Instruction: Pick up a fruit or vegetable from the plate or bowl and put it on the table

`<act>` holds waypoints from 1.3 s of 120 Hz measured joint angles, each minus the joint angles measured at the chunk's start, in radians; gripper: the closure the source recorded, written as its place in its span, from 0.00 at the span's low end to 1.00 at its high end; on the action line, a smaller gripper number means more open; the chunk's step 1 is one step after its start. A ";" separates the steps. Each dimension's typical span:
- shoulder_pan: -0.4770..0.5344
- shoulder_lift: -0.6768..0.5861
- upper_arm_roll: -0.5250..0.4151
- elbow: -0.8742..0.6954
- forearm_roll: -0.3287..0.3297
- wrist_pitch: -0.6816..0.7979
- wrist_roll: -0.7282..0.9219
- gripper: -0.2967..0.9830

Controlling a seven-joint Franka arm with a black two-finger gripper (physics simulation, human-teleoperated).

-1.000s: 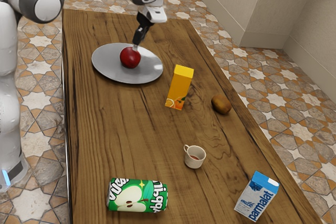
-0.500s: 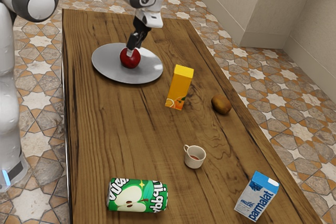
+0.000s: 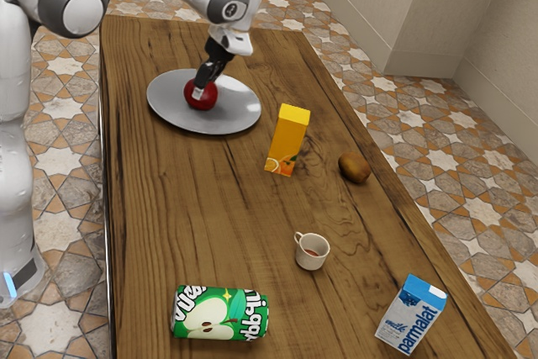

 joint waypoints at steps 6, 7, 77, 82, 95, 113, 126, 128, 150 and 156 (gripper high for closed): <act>0.001 0.014 0.000 0.001 -0.012 -0.002 0.002 0.30; 0.000 0.015 0.000 0.001 -0.014 -0.002 0.002 0.31; 0.016 -0.048 0.026 0.242 -0.012 -0.100 -0.113 0.58; 0.027 -0.042 0.025 0.279 -0.004 -0.103 -0.125 0.58; 0.092 -0.011 0.024 0.331 0.007 -0.086 -0.156 0.57; 0.146 0.062 0.024 0.377 0.012 -0.013 -0.206 0.57; 0.177 0.106 0.024 0.395 0.013 0.030 -0.241 0.57; 0.181 0.111 0.024 0.397 0.013 0.036 -0.246 0.57; 0.201 0.134 0.024 0.405 0.015 0.083 -0.294 0.52; 0.206 0.137 0.024 0.404 0.013 0.088 -0.305 0.45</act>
